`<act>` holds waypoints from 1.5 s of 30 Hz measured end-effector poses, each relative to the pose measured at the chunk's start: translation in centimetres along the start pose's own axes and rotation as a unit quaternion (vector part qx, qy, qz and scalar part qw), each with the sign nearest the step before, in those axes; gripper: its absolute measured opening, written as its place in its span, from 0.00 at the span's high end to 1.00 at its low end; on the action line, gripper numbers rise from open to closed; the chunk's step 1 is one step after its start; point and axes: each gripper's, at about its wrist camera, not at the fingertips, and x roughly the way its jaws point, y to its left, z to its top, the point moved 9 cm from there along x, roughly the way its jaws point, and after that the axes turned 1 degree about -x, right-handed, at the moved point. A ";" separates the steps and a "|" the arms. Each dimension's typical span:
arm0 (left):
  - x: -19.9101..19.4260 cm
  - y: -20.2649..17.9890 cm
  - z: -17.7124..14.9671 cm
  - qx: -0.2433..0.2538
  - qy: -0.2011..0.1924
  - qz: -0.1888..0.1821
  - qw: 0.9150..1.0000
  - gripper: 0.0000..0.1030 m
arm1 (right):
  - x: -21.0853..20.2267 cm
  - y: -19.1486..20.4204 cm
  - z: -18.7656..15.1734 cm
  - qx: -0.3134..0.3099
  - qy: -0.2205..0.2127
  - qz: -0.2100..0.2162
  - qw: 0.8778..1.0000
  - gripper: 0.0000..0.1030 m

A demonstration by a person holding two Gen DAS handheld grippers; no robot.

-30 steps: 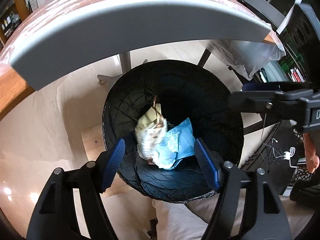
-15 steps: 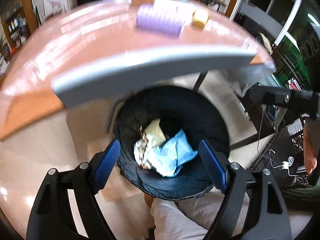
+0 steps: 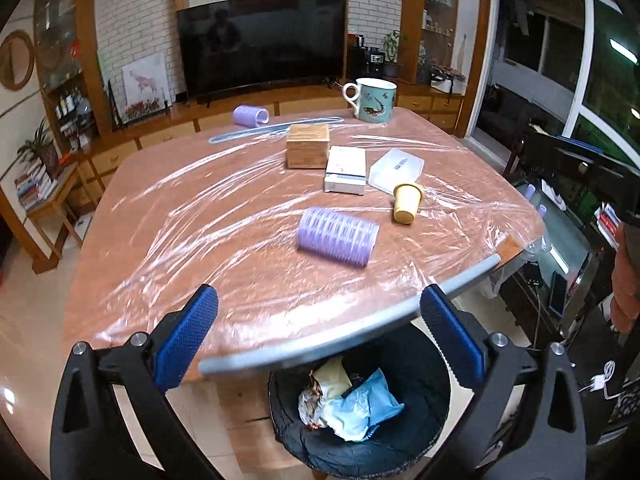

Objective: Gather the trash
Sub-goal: 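Move both tools back up over the table, then grasp the white plastic lid with the right tool while the left tool grasps the lavender hair roller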

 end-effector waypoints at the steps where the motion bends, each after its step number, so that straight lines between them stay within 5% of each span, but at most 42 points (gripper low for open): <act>1: 0.2 -0.1 0.0 0.005 0.001 0.003 1.000 0.02 | 0.5 -0.2 0.1 0.002 0.005 0.004 1.000 0.04; 6: 2.1 -1.4 -0.1 0.023 0.015 0.001 1.000 0.02 | 2.9 -0.7 -0.4 0.015 0.041 0.036 0.998 0.04; 28: 9.1 -0.9 1.9 0.083 0.064 -0.100 0.990 0.02 | 17.2 -1.5 -0.8 -0.074 0.166 -0.007 0.983 0.04; 45: 12.4 -0.2 2.3 0.020 0.101 -0.099 0.990 0.07 | 22.7 -1.8 -1.9 -0.137 0.238 0.069 0.959 0.09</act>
